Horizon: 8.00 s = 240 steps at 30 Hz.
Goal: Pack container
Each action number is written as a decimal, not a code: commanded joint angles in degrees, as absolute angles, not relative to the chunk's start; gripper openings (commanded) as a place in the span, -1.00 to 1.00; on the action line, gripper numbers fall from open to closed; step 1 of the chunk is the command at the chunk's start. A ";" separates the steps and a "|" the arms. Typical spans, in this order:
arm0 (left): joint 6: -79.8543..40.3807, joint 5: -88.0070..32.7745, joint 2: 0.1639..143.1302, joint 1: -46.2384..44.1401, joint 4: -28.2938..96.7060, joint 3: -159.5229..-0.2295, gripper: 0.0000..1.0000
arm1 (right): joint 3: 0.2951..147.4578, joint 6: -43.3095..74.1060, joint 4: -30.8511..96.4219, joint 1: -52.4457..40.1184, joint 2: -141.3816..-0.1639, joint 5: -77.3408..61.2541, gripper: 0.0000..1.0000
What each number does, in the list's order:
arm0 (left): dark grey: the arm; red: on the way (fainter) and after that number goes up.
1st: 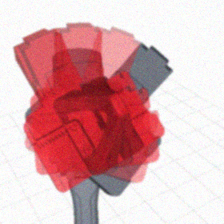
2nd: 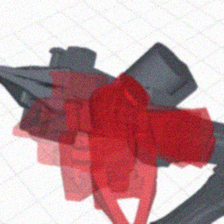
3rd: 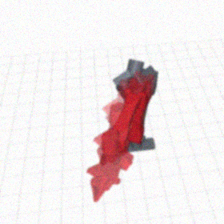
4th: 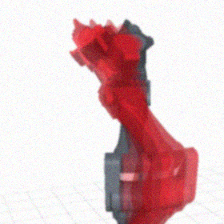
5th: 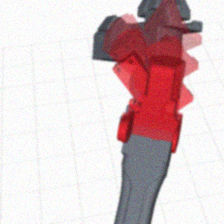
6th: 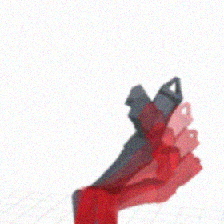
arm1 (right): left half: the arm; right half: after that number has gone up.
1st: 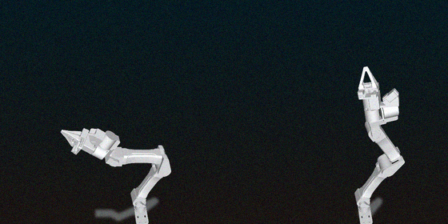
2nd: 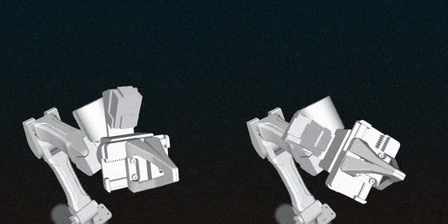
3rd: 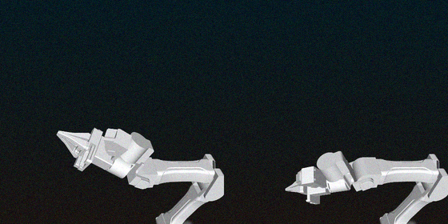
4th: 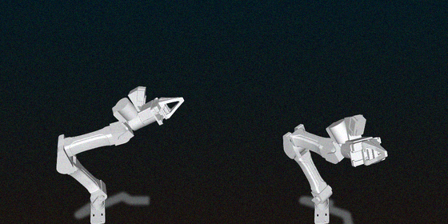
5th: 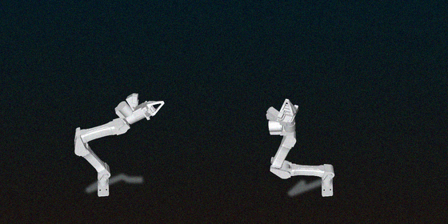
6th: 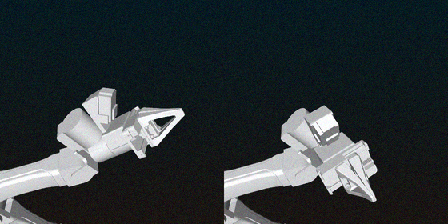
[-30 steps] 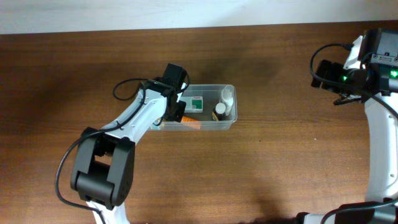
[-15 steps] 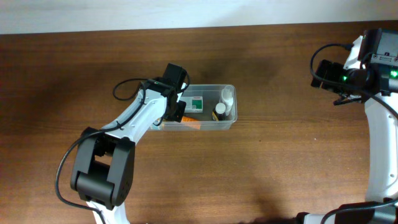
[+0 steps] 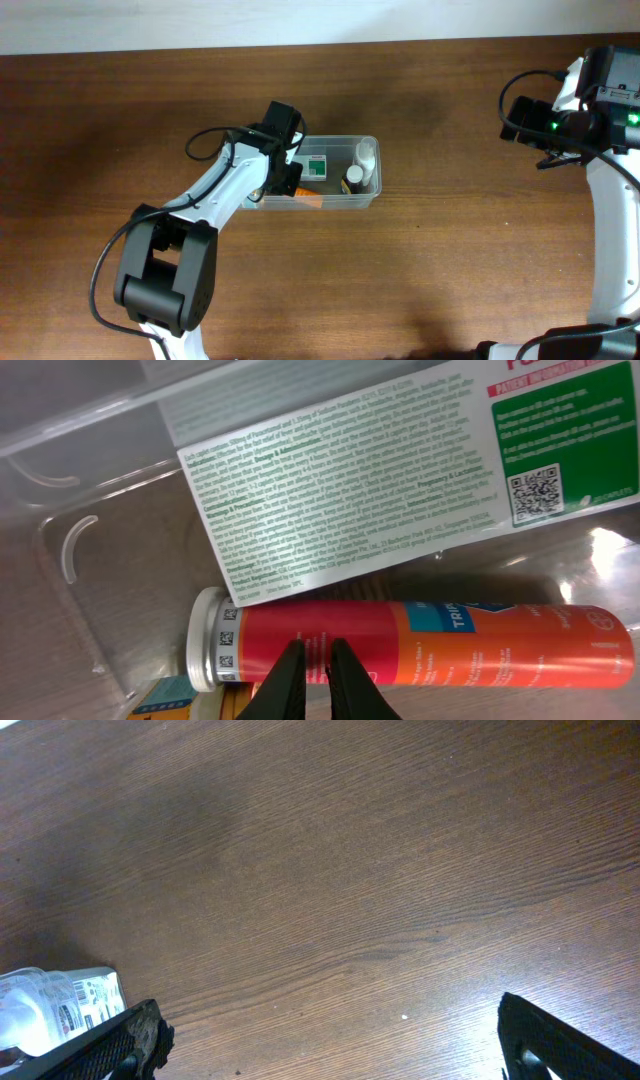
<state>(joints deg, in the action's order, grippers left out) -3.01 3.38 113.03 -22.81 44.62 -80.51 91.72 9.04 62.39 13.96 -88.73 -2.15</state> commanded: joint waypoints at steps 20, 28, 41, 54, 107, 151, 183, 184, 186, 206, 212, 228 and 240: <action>-2.90 1.26 114.39 -24.01 46.26 -84.38 -0.80 | 91.94 9.50 62.22 14.28 -88.71 -1.67 0.97; -1.61 1.23 114.30 -24.03 52.25 -89.89 -0.81 | 91.94 9.52 62.22 14.28 -88.71 -1.65 0.97; -1.65 1.41 105.32 -24.03 59.31 -97.34 0.54 | 91.94 9.50 62.22 14.28 -88.71 -1.65 0.97; -1.67 4.29 77.67 -24.01 69.43 -97.34 0.99 | 91.94 9.50 62.22 14.28 -88.71 -1.65 0.97; 1.61 -8.64 14.24 -1.98 -4.29 -14.74 0.99 | 91.94 9.52 62.22 14.28 -88.71 -1.67 0.97; 3.99 -8.16 0.30 -0.32 3.92 -0.51 0.99 | 91.94 9.52 62.22 14.28 -88.71 -1.65 0.96; 3.99 -8.16 0.30 -0.32 3.92 -0.54 0.99 | 91.94 9.50 62.22 2.07 -78.89 -1.65 0.97; 3.99 -8.16 0.30 -0.32 3.92 -0.51 0.99 | 91.94 9.52 62.22 0.03 -77.43 -1.65 0.97; 3.99 -8.16 0.30 -0.32 3.92 -0.51 0.99 | 91.94 9.50 62.22 -4.12 -74.63 -1.67 0.97; 3.99 -8.16 0.30 -0.32 3.92 -0.51 0.99 | 73.06 11.00 40.45 -12.73 -46.04 -0.58 0.97; 3.99 -8.16 0.30 -0.32 3.92 -0.51 0.99 | 48.10 8.88 8.21 -8.91 -34.68 0.71 0.97; 3.99 -8.16 0.30 -0.32 3.92 -0.54 0.99 | 10.57 7.31 -13.96 -7.38 -12.71 -0.47 0.97; 3.99 -8.16 0.30 -0.32 3.92 -0.51 0.99 | 0.32 7.16 -9.21 -7.42 -5.76 -4.27 0.97</action>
